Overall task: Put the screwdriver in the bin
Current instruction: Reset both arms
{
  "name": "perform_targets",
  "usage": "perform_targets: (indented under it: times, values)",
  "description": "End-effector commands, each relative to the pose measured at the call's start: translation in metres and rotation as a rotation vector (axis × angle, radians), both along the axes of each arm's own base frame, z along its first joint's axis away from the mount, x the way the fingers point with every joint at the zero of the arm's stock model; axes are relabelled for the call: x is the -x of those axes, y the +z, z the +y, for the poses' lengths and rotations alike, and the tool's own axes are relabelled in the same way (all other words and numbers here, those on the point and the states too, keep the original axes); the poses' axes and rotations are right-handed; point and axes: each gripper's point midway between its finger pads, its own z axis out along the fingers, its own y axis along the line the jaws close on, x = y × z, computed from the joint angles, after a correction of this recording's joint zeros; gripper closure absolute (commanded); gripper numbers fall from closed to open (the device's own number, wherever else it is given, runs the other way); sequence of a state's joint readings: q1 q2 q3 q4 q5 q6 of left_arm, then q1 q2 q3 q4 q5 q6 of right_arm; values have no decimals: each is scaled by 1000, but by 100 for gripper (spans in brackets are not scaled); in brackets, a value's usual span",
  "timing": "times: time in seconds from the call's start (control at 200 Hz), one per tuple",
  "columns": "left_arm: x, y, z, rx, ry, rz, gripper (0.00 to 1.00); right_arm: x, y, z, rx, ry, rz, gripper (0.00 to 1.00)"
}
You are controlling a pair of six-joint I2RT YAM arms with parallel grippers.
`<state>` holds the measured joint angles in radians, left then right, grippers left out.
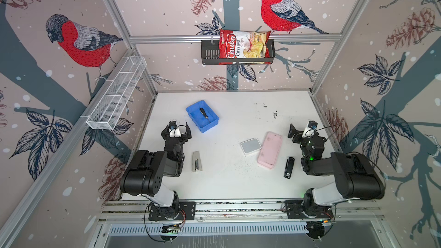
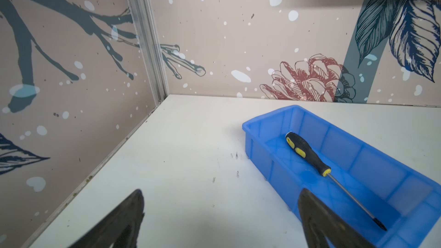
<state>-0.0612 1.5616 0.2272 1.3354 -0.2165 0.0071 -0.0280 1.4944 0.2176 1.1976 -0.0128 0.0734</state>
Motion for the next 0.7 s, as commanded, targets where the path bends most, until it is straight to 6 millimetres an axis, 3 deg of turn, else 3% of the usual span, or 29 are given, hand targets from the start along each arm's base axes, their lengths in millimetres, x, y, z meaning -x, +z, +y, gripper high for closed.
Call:
perform_targets:
  times: [0.0, 0.695]
  values:
    - [0, -2, 4, 8, 20, 9, 1, -2, 5, 0, 9, -2, -16, 0]
    - [-2, -3, 4, 4, 20, 15, 2, -3, 5, 0, 9, -5, -16, 0]
